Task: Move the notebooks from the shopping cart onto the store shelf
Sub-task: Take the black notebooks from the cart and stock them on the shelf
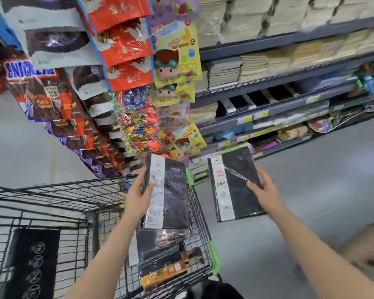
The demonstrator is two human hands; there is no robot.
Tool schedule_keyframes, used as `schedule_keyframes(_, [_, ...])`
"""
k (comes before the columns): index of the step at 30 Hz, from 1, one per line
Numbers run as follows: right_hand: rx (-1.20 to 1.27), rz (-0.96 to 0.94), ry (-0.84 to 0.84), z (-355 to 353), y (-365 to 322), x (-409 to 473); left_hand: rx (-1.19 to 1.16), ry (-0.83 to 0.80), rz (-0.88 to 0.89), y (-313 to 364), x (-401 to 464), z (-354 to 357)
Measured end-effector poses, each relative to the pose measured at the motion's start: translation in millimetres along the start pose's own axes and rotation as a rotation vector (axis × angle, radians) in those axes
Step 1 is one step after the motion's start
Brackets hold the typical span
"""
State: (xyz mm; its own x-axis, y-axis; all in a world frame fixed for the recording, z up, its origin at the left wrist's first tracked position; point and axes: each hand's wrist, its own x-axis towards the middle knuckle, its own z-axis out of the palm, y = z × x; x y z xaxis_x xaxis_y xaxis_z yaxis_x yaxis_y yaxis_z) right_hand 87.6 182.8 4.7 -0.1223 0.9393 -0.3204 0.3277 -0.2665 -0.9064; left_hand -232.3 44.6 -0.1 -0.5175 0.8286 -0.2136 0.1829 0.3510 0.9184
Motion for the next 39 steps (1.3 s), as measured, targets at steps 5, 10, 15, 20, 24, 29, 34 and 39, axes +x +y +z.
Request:
schedule_keyframes(5, [0.045, 0.071, 0.075, -55.4, 21.4, 12.1, 0.047, -0.067, 0.039, 28.0, 4.4, 49.1])
schedule_keyframes(10, [0.116, 0.148, 0.115, -118.6, 37.7, 59.8, 0.059, -0.081, 0.054, 52.7, 30.8, 122.9])
schedule_keyframes(15, [0.146, 0.231, 0.088, -211.5, 38.0, 138.2, 0.006, -0.020, 0.010, 74.9, 73.5, 235.3])
schedule_keyframes(20, [0.078, 0.282, 0.018, -301.5, 20.9, 220.9, -0.076, 0.128, -0.083, 117.5, 101.5, 346.3])
schedule_keyframes(24, [0.060, 0.258, -0.025, -344.7, 2.1, 272.5, -0.103, 0.195, -0.130, 141.6, 125.1, 397.0])
schedule_keyframes(29, [0.111, 0.247, -0.043, -353.4, -10.5, 324.3, -0.155, 0.250, -0.139, 166.4, 159.3, 417.4])
schedule_keyframes(34, [0.172, 0.229, -0.083, -334.1, -17.1, 371.8, -0.237, 0.273, -0.145, 167.3, 205.1, 415.5])
schedule_keyframes(39, [0.212, 0.155, -0.104, -291.9, -23.0, 419.4, -0.351, 0.256, -0.126, 150.9, 248.3, 403.6])
